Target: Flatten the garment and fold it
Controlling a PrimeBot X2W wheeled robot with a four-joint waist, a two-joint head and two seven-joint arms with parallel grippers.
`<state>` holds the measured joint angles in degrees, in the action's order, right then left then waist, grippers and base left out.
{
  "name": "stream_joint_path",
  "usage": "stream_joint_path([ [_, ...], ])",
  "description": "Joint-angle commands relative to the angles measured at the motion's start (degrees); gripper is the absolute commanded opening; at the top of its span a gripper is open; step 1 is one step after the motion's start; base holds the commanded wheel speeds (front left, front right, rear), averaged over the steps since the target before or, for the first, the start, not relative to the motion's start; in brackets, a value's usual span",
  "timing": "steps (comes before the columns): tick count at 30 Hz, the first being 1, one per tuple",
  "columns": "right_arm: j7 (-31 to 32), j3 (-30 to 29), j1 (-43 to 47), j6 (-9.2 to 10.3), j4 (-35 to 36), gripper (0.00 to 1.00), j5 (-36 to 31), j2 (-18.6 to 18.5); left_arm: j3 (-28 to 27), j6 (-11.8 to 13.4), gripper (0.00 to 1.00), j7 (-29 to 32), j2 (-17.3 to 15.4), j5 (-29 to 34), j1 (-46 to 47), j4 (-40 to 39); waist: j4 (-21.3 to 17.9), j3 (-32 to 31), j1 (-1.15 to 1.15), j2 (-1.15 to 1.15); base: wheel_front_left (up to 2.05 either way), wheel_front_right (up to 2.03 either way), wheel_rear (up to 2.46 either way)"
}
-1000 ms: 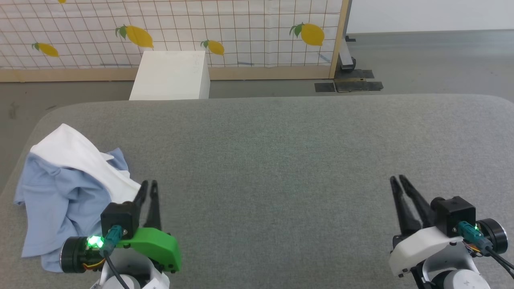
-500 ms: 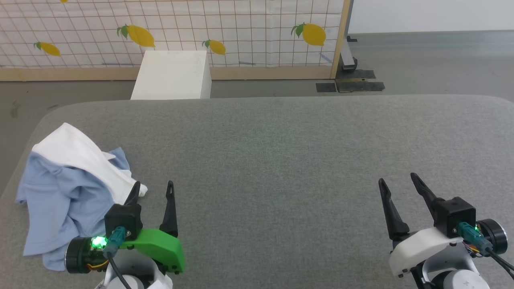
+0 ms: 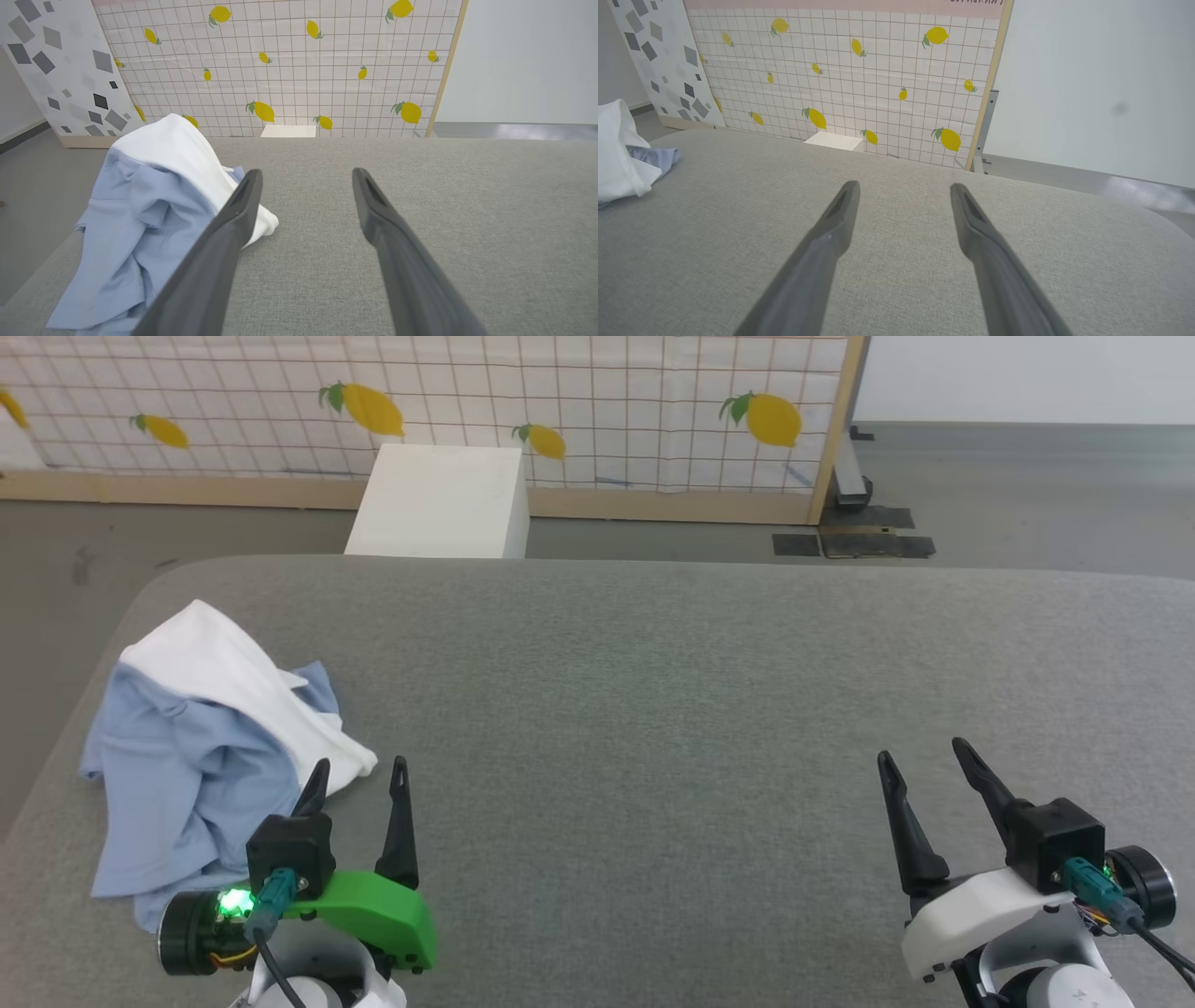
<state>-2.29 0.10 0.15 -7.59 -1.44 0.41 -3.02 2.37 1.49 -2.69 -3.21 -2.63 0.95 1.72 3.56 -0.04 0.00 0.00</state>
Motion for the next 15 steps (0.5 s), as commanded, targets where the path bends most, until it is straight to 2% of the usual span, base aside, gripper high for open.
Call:
stream_joint_path([
  [1, -0.7, 0.2, -0.6, 0.02, -0.3, 1.0, 0.2, 0.0, 0.2, 0.5, 1.0, -0.6, -0.3, -0.7, 0.5, 0.4, 1.0, -0.1, 0.0, 0.0, 0.0, 0.0, 0.0],
  [15, -2.2, 0.7, -1.0, 0.03, -0.9, 1.0, 0.1, 0.0, 0.6, 1.9, 1.0, -2.2, -0.9, -1.8, 0.1, 0.6, 6.6, -0.1, 0.0, 0.0, 0.0, 0.0, 0.0],
])
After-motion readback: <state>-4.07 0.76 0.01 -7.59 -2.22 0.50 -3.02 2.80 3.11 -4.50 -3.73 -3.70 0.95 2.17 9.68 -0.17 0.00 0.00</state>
